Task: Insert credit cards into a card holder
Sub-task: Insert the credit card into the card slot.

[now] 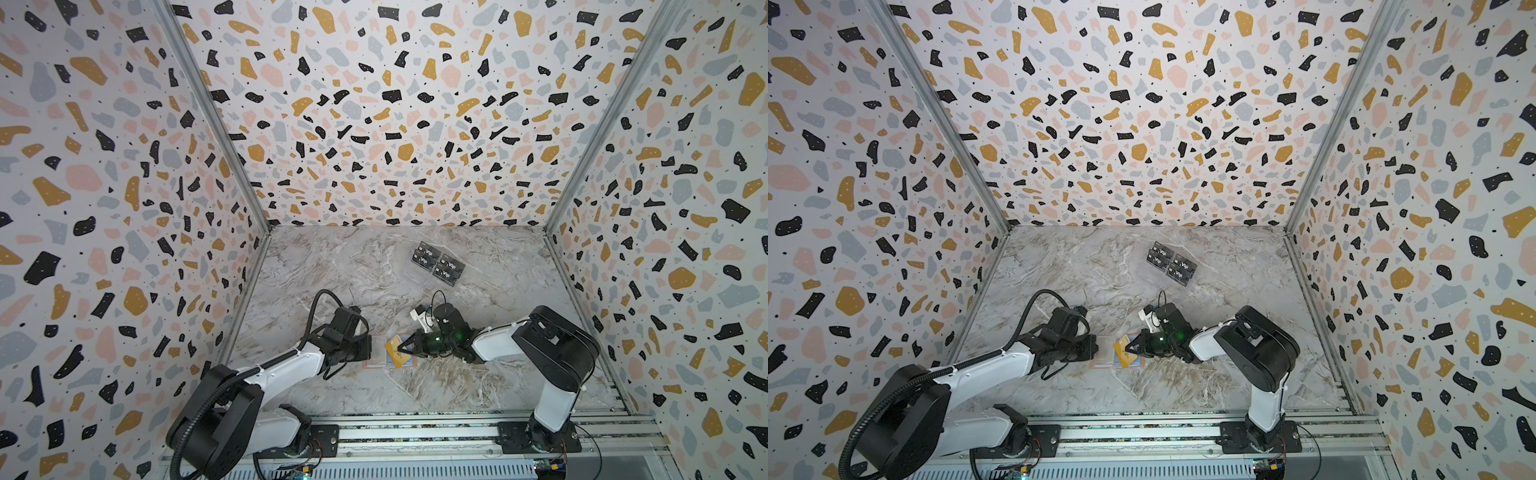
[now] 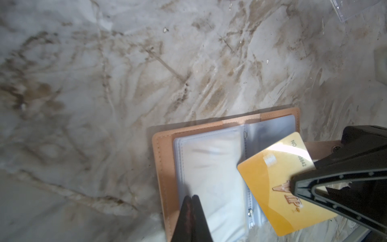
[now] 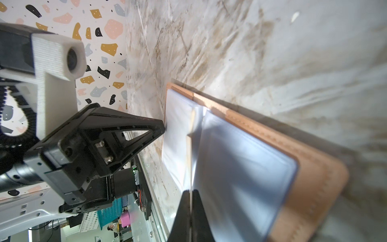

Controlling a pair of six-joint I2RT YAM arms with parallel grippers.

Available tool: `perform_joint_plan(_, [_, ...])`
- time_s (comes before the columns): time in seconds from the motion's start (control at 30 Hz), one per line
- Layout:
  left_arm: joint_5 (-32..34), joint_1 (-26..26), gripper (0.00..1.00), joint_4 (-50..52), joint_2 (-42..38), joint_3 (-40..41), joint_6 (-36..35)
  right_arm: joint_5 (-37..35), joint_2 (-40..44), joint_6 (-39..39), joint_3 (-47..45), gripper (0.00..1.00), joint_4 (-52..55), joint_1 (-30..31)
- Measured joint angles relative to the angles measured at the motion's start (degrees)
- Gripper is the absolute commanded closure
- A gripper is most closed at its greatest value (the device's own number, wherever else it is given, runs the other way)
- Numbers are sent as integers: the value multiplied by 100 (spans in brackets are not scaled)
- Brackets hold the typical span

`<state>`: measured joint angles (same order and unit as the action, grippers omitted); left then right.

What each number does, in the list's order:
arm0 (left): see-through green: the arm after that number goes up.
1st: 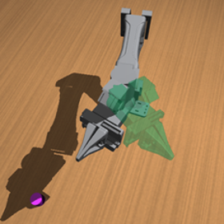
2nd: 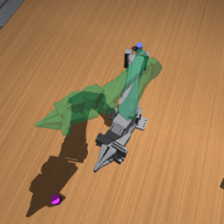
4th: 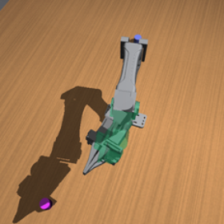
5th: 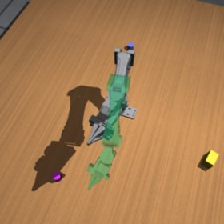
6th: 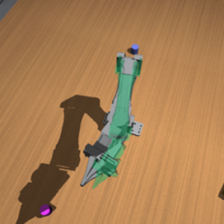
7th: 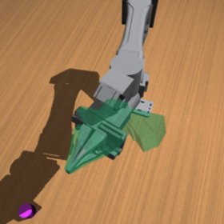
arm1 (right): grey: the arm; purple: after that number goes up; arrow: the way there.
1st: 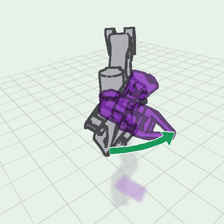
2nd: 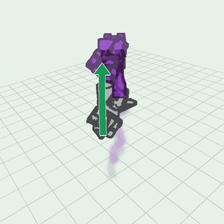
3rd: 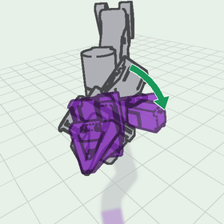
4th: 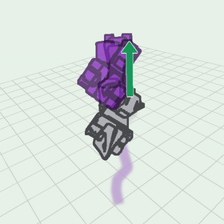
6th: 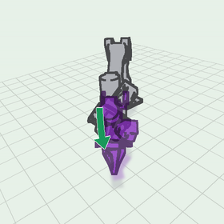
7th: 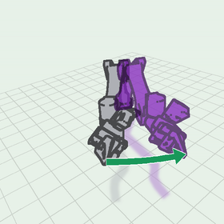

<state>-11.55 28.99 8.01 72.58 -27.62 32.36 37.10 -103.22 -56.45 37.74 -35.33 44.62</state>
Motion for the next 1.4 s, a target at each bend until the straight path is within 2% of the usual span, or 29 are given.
perform_joint_plan(0.6, [7,0,100,-28,-48,63,26,-61,197,2,-85,100,109,-4])
perform_joint_plan(1.4, [4,0,100,-17,-55,74,26,116,-61,52,103,100,-39,-26])
